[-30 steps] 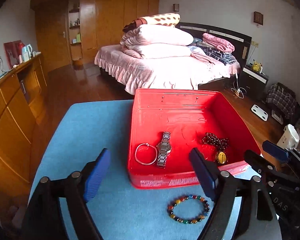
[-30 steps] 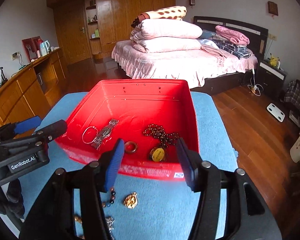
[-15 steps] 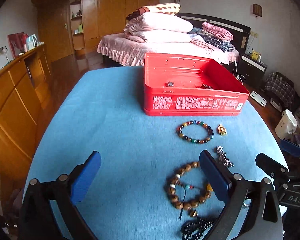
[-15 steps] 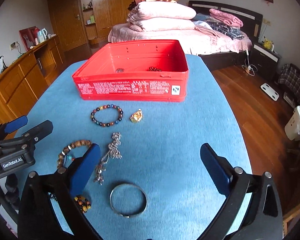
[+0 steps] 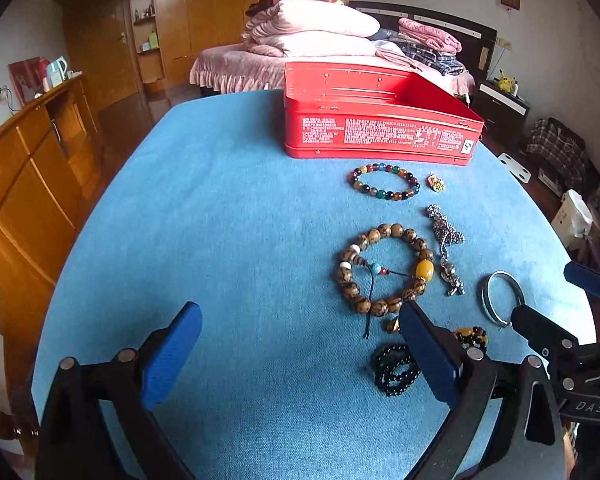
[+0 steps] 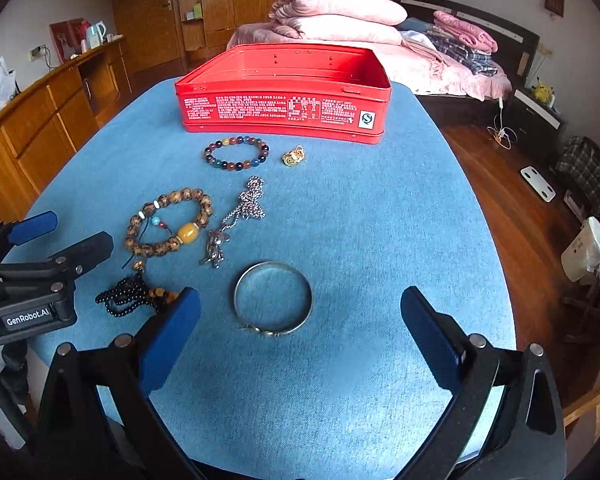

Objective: Organize jewelry
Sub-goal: 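Withdraw both tools from the tin toward the remaining jewelry, then grasp the wide silver bangle with the right tool while the left tool reaches the black bead strand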

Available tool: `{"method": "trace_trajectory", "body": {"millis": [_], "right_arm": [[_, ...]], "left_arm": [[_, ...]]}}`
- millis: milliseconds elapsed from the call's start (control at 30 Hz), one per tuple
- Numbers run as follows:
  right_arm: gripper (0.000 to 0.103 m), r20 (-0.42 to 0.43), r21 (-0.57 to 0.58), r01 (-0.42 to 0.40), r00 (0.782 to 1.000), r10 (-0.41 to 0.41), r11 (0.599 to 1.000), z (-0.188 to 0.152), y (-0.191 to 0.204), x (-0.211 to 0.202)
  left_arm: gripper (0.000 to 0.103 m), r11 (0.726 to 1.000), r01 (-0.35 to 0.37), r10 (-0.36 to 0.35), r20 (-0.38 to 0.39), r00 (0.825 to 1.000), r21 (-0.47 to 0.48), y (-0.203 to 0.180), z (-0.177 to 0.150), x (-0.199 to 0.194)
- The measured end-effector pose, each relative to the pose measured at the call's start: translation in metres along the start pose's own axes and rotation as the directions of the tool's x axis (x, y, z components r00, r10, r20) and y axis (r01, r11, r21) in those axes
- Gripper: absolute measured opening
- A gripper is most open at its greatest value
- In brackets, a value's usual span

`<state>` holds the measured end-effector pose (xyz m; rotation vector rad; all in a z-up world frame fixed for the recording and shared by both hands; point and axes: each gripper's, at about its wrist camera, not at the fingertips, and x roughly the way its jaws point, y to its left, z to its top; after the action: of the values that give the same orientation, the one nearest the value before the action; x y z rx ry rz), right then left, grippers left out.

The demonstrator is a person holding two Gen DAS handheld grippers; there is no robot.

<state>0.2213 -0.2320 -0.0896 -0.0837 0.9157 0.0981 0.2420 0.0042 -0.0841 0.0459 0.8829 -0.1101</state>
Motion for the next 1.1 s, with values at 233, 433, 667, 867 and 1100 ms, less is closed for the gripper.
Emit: {"method": "trace_trajectory", "body": {"millis": [233,433,667,867,1100], "right_arm": [[0.084,-0.016,-0.002,0.006,1.0,-0.006,1.0,-0.004,0.004,0.007],[0.073,-0.066,0.018,-0.019,0.998,0.02,1.0,-0.006,0.004,0.023],[0.05,-0.048,-0.01,-0.022,0.999,0.021,1.0,-0.003,0.007,0.024],[0.048,-0.045,-0.006,-0.036,0.998,0.036,0.999,-0.002,0.001,0.021],[0.048,-0.04,0.029,-0.026,0.999,0.028,0.999,-0.002,-0.013,0.019]], "left_arm": [[0.097,1.0,-0.006,0.006,-0.006,1.0,0.005,-0.001,-0.007,0.003],[0.097,1.0,0.004,-0.004,-0.011,1.0,-0.005,0.002,-0.007,0.006],[0.097,1.0,0.012,-0.012,-0.015,1.0,-0.004,0.0,-0.003,0.01],[0.097,0.999,0.041,-0.041,-0.016,0.999,0.021,-0.01,0.003,0.014],[0.097,0.997,0.058,-0.056,-0.038,0.998,0.044,-0.024,0.01,0.024]]}}
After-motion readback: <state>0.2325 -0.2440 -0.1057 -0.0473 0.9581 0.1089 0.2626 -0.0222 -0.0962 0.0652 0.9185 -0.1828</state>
